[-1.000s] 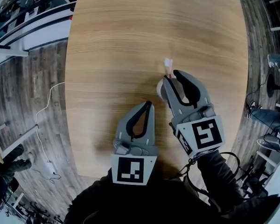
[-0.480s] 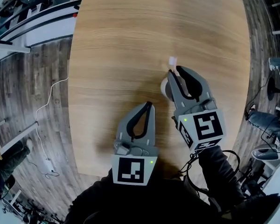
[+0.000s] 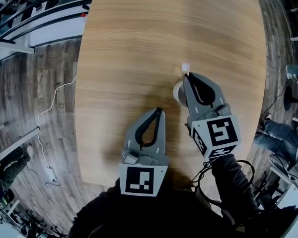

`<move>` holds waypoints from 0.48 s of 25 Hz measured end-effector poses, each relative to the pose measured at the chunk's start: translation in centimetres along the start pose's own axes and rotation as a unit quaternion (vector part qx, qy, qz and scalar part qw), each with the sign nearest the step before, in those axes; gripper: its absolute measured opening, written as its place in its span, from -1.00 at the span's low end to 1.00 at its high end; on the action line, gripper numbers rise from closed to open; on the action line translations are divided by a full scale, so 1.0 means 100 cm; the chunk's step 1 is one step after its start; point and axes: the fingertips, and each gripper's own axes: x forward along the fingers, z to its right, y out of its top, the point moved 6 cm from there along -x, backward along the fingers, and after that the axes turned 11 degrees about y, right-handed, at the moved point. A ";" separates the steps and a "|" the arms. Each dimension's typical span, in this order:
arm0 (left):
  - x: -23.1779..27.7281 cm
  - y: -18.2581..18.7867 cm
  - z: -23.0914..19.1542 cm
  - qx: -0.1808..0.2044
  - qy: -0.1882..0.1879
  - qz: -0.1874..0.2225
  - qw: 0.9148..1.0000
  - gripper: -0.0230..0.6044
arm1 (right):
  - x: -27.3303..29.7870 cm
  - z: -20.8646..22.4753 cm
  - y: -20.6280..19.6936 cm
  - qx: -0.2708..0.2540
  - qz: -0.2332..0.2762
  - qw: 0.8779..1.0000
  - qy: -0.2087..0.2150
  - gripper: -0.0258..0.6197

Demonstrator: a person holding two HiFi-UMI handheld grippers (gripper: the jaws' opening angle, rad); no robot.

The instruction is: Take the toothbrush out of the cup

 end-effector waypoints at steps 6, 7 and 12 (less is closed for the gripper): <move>-0.004 0.002 -0.003 -0.002 0.006 0.008 1.000 -0.90 | -0.001 -0.001 0.000 0.009 0.010 1.000 0.006 -0.88; -0.006 0.003 -0.003 -0.002 0.006 0.009 1.000 -0.90 | -0.001 -0.001 0.001 0.011 0.012 1.000 0.006 -0.88; -0.011 0.005 0.001 0.001 0.003 0.013 1.000 -0.90 | -0.008 -0.001 0.005 0.015 0.019 1.000 0.003 -0.88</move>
